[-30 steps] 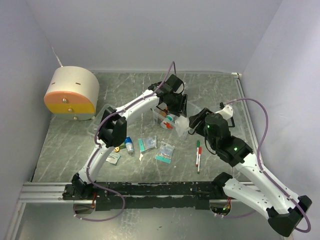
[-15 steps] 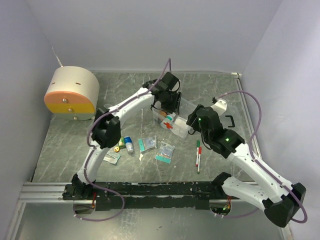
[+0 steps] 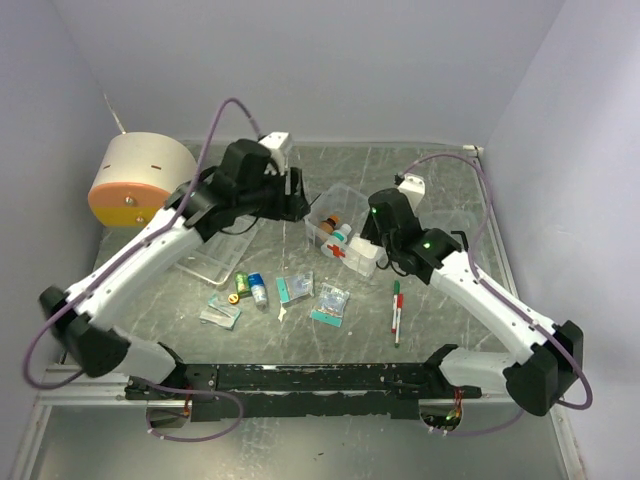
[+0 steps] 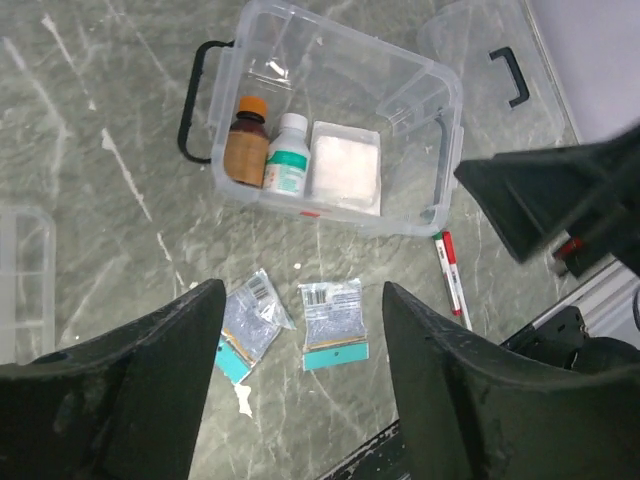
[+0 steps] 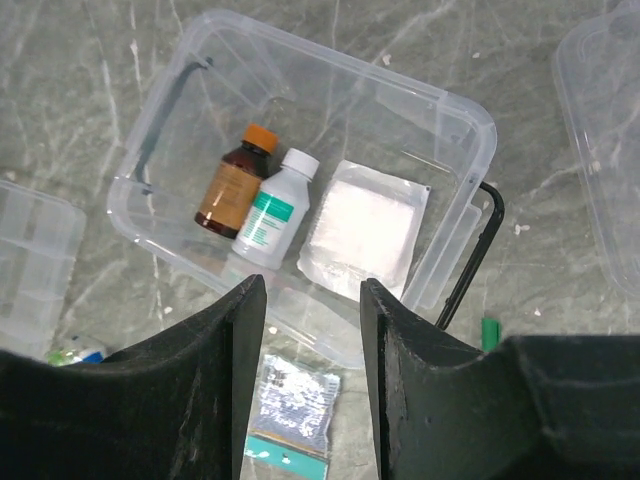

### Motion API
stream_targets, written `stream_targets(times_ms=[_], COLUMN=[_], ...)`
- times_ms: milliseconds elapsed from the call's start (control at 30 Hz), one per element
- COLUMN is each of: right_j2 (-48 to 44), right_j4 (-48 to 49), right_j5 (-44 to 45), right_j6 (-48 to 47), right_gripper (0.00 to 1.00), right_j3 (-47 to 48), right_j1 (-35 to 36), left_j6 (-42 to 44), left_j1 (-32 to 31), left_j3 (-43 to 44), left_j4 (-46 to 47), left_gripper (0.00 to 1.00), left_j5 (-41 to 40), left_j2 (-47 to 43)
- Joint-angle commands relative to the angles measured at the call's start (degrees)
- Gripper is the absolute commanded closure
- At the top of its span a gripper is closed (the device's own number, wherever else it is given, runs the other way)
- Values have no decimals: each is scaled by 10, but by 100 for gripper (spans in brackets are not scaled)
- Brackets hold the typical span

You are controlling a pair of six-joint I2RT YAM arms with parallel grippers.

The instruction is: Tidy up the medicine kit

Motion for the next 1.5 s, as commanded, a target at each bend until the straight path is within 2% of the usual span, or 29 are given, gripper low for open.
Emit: stream_targets(times_ms=[0, 100, 200, 333, 500, 667, 800, 967, 1133, 1300, 1467], right_j2=[31, 60, 79, 75, 54, 27, 4, -26, -12, -58, -91], right_j4=[1, 13, 22, 41, 51, 65, 90, 112, 14, 24, 18], right_j5=[-14, -33, -47, -73, -100, -123, -155, -212, -241, -238, -265], right_j6=[-35, -54, -59, -56, -47, -31, -32, -42, 25, 65, 105], right_gripper=[56, 49, 48, 48, 48, 48, 49, 51, 52, 52, 52], right_j3=[18, 28, 32, 14, -4, -26, -53, -77, -41, -98, -123], right_j1=[-17, -26, -29, -30, -30, -29, -29, -29, -24, -16, -2], left_j6=[-2, -32, -74, -115, -113, -87, -99, -120, -114, -106, -115], left_j1=[0, 0, 0, 0, -6, -28, -43, -56, -76, -103, -117], left_j3=[-110, -202, -282, -376, -437, -450, -446, -454, -449, -432, -423], left_j4=[35, 52, 78, 137, 229, 280, 300, 362, 395, 415, 432], left_gripper=[22, 18, 19, 25, 39, 42, 45, 51, 49, 48, 42], left_j5=[-64, -91, -102, -59, 21, 14, -7, 28, 70, 98, 93], left_j2=[-83, -134, -166, -180, -147, -96, -59, -24, 12, 65, 103])
